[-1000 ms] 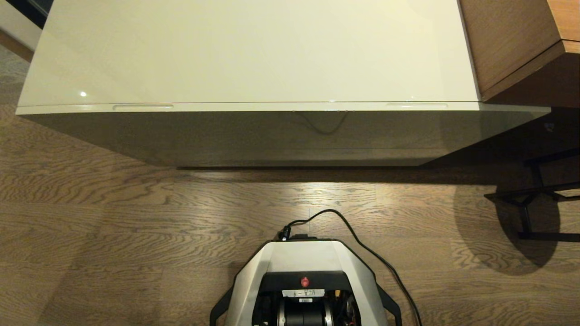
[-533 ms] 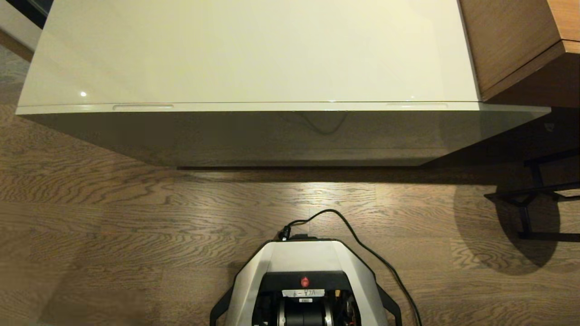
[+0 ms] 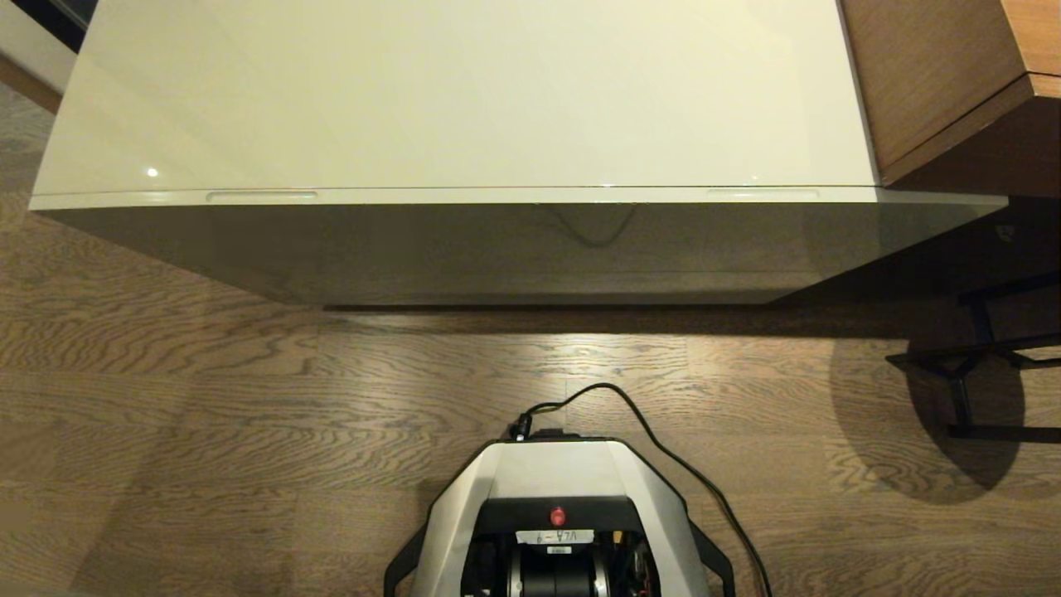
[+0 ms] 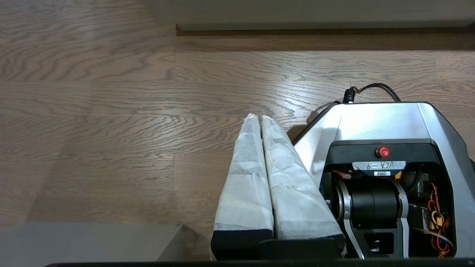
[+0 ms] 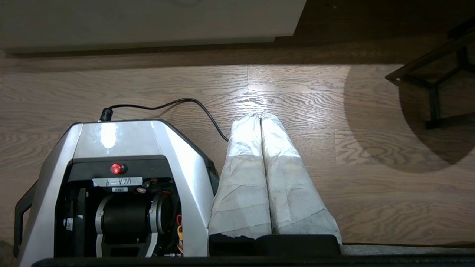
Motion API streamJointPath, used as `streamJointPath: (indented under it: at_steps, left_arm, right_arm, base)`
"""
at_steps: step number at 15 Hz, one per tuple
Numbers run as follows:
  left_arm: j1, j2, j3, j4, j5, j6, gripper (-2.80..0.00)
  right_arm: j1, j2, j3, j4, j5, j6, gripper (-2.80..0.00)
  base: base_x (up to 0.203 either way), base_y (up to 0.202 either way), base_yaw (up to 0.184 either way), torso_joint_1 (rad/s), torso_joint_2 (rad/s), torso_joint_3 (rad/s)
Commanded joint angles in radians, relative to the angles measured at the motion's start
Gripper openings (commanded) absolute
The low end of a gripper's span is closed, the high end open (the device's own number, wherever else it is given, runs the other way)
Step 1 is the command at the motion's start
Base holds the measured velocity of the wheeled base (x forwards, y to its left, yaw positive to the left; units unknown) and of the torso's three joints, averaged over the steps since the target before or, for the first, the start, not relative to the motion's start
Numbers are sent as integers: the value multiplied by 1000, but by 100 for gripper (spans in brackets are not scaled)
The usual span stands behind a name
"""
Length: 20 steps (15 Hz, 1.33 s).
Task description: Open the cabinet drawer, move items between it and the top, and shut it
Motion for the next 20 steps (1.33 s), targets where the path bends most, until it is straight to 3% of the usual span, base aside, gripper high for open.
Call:
streamJointPath:
  at_steps: [1,20]
  left_arm:
    - [0,2,0,0,1,0,-280]
    - [2,2,0,0,1,0,-280]
  right_arm:
    - [2,1,2,0,0,0,-280]
    - [2,1,2,0,0,0,-280]
  base:
    - [0,0,0,0,0,0]
    - [0,0,0,0,0,0]
